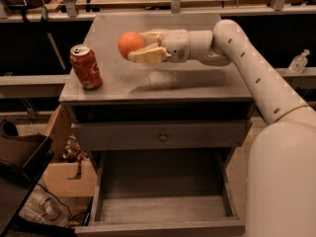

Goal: Move orange near coke can

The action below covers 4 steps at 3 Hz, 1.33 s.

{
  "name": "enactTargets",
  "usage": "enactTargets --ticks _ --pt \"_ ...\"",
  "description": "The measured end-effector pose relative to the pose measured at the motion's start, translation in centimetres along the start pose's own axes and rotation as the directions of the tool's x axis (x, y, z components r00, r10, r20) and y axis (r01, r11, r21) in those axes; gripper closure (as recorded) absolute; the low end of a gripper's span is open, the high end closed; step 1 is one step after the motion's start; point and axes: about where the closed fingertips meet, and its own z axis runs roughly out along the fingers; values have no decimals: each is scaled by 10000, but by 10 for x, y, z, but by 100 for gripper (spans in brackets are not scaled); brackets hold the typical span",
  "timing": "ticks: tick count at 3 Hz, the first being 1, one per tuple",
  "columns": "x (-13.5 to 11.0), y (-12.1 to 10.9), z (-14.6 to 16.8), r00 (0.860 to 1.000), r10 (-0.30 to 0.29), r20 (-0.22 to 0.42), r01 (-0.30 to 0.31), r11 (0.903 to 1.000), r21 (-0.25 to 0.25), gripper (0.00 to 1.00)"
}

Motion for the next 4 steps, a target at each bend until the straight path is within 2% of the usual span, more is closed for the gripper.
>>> enactTargets --ticks 2,3,4 --pt "59 6 36 9959 159 -893 -173 9997 -147 100" --pt "78 15 40 9875 258 -1556 -292 9994 -198 100" --pt "80 17 41 9863 275 -1624 -317 9992 -232 84"
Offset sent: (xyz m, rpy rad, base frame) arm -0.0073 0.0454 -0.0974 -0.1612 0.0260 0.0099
